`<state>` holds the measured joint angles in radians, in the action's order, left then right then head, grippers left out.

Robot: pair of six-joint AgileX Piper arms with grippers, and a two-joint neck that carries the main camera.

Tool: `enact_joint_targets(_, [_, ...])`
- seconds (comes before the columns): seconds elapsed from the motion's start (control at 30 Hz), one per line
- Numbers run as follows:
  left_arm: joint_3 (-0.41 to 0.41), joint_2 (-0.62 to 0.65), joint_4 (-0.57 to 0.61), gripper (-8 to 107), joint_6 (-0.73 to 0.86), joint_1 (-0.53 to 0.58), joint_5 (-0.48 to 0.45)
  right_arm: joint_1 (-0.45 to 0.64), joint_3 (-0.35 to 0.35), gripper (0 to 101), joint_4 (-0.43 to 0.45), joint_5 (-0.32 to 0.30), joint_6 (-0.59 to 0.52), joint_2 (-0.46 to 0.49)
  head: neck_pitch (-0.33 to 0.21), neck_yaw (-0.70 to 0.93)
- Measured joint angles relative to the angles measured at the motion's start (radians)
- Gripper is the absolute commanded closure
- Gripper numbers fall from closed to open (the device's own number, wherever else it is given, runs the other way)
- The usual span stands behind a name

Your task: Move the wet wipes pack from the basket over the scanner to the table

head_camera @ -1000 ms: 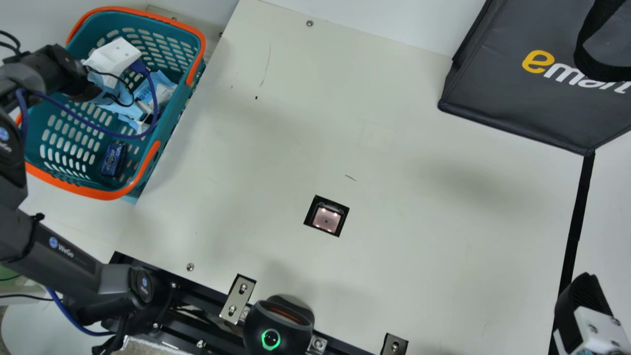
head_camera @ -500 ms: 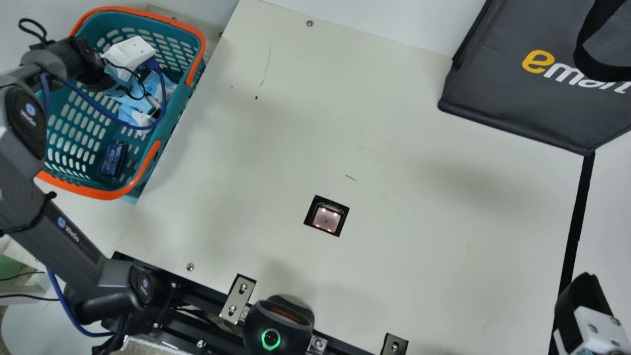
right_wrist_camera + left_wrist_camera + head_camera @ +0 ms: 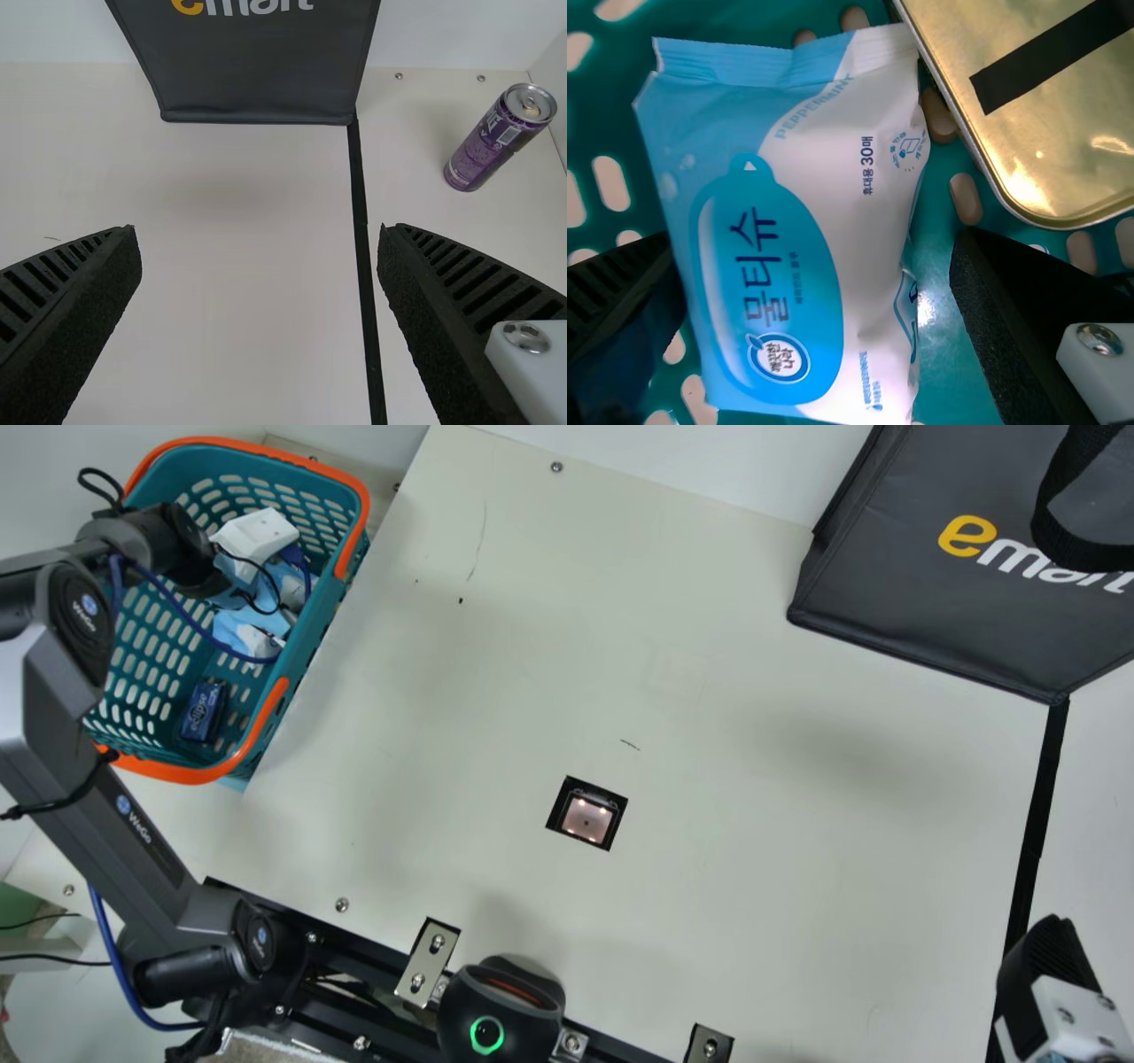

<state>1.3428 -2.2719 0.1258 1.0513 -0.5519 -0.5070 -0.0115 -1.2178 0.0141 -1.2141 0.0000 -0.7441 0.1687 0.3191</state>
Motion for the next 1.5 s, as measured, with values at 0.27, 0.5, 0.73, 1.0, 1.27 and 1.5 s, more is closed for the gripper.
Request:
enact_joint_targets(0.27, [-0.002, -0.012, -0.012, 62, -0.024, 0.004, 0.032, 0.000, 0.000, 6, 0.000, -0.001, 0.000, 0.000, 0.000, 0.000])
enact_joint_targets(0.5, [-0.010, -0.012, -0.010, 107, -0.038, 0.004, 0.058, 0.000, 0.000, 6, 0.000, -0.001, 0.000, 0.000, -0.002, 0.000])
enact_joint_targets(0.73, [-0.029, 0.020, 0.017, 107, -0.066, -0.001, 0.061, 0.000, 0.000, 6, 0.000, -0.001, 0.000, 0.000, 0.000, -0.002])
enact_joint_targets(1.0, [-0.073, 0.127, 0.017, 107, -0.149, -0.023, 0.055, 0.000, 0.000, 6, 0.000, -0.001, 0.000, 0.000, 0.000, 0.000])
enact_joint_targets(1.27, [-0.105, 0.259, -0.010, 107, -0.290, -0.055, -0.002, 0.000, 0.000, 6, 0.000, -0.001, 0.000, 0.000, 0.000, 0.000])
enact_joint_targets(1.5, [-0.105, 0.377, 0.004, 107, -0.458, -0.090, -0.128, 0.000, 0.000, 6, 0.000, 0.001, 0.000, 0.000, -0.002, 0.000])
